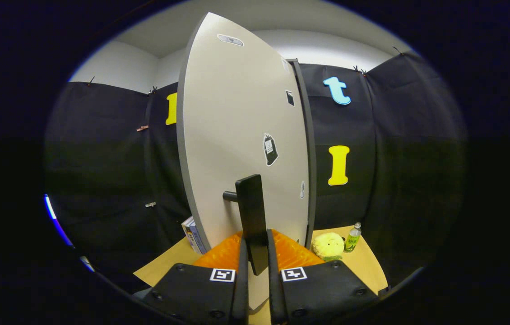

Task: Open the shoe cabinet door, grab the shoes and put them into the shoe cabinet, then close the shoe cabinet door.

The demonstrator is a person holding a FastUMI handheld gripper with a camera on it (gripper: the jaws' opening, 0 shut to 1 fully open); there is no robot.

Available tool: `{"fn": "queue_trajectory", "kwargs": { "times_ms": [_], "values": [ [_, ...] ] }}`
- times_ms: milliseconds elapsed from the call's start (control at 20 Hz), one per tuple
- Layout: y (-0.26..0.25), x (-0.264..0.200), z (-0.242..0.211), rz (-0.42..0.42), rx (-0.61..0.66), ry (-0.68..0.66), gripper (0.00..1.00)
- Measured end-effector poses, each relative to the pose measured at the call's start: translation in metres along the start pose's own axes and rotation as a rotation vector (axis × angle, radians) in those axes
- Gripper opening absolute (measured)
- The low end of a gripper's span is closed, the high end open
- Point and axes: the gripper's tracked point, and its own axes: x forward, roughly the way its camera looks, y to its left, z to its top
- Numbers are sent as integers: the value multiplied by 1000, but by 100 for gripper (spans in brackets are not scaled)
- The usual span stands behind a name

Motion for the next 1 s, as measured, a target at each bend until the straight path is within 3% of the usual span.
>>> {"fn": "queue_trajectory", "kwargs": {
  "times_ms": [550,700,1000],
  "values": [
    [-48,-45,17,-139,26,-63,17],
    [-69,-58,15,-221,18,-59,16],
    [-36,-58,-5,-185,8,-45,17]
  ]
}}
